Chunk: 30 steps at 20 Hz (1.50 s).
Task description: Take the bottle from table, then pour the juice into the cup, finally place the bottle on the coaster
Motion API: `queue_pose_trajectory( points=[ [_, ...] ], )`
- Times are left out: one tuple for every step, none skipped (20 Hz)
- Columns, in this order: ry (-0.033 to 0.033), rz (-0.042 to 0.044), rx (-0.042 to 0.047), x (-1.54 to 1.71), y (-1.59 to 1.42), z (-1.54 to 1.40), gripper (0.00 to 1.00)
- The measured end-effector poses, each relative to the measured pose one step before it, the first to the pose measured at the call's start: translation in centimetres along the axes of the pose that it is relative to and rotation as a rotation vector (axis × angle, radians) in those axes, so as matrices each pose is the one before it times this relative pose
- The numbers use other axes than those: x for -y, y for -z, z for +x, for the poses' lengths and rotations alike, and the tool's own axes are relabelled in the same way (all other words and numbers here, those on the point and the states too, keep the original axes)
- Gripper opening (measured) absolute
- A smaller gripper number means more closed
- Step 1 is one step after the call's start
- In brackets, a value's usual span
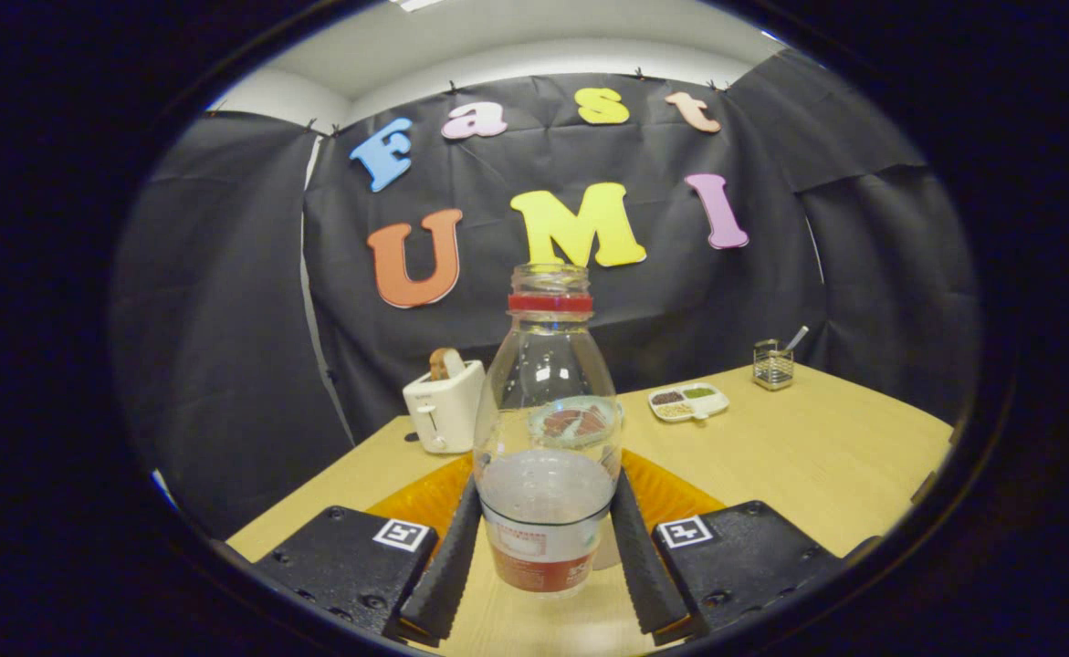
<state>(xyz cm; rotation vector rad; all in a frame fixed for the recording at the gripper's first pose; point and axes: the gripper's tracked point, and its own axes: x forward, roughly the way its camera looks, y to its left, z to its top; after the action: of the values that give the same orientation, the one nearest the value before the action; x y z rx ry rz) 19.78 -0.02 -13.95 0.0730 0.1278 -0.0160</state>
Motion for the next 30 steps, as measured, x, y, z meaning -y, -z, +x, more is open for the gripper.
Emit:
queue_pose_trajectory(
  points=[
    [-0.00103, -0.02907, 0.01646, 0.044, 0.028, 0.812, 0.77],
    [0.00478, -0.03050, 0.00759, 0.209, 0.067, 0.810, 0.77],
    [0.00874, -0.03023, 0.00270, 0.160, 0.277, 0.598, 0.77],
    [0.00289, -0.02484, 0.00845, -0.064, 0.547, 0.730, 0.77],
    [0.00054, -0.01920, 0.00597, -0.087, 0.188, 0.453, 0.77],
    [-0.00127, -0.00845, 0.01379, 0.060, 0.434, 0.304, 0.78],
    [-0.00324, -0.00397, 0.01399, -0.068, 0.288, 0.494, 0.78],
    [0.00219, -0.00364, 0.00136, 0.231, 0.642, 0.551, 0.78],
    [0.00721, -0.00496, -0.00495, 0.247, 0.615, 0.524, 0.78],
    [0.00669, -0.00309, -0.00114, 0.300, 0.335, 0.571, 0.78],
    [0.00658, -0.00477, -0.00376, 0.252, 0.246, 0.465, 0.78],
    [0.00264, -0.01326, -0.00470, 0.304, 0.482, 0.302, 0.78],
    [0.00540, -0.00473, -0.00081, 0.459, 0.249, 0.383, 0.78],
    [-0.00983, 0.01699, -0.00438, 0.189, 0.455, 0.481, 0.78],
    [-0.00831, 0.02703, -0.00066, 0.073, 0.279, 0.197, 0.79],
    [0.00423, 0.02011, -0.00105, 0.373, 0.250, 0.244, 0.79],
    [0.00600, 0.00963, -0.00592, 0.359, 0.245, 0.013, 0.79],
    [0.00243, 0.00549, -0.00132, 0.036, 0.150, 0.162, 0.79],
    [0.00528, -0.00312, -0.00919, 0.098, 0.240, 0.128, 0.81],
    [0.00292, -0.00563, -0.01023, 0.031, 0.283, 0.135, 0.82],
    [-0.00736, 0.00188, -0.00732, -0.159, 0.291, 0.037, 0.82],
    [-0.01024, -0.00100, -0.00348, -0.281, 0.073, 0.091, 0.82],
    [0.00362, 0.00230, -0.00437, 0.122, 0.015, -0.067, 0.89],
    [0.00573, 0.00279, 0.00032, 0.312, 0.069, 0.012, 0.96],
    [0.00726, 0.00364, 0.00524, 0.191, -0.225, -0.392, 1.00],
    [0.00774, 0.00412, -0.00297, 0.108, 0.051, -0.231, 1.00],
    [0.00048, 0.00261, -0.00543, 0.087, -0.003, -0.238, 1.00],
    [-0.00211, -0.00107, -0.00797, -0.135, -0.059, -0.276, 1.00],
    [-0.00524, -0.00422, 0.00148, -0.176, -0.329, -0.463, 1.00],
    [0.01036, -0.00864, 0.00665, 0.131, -0.567, -0.530, 1.00]
  ],
)
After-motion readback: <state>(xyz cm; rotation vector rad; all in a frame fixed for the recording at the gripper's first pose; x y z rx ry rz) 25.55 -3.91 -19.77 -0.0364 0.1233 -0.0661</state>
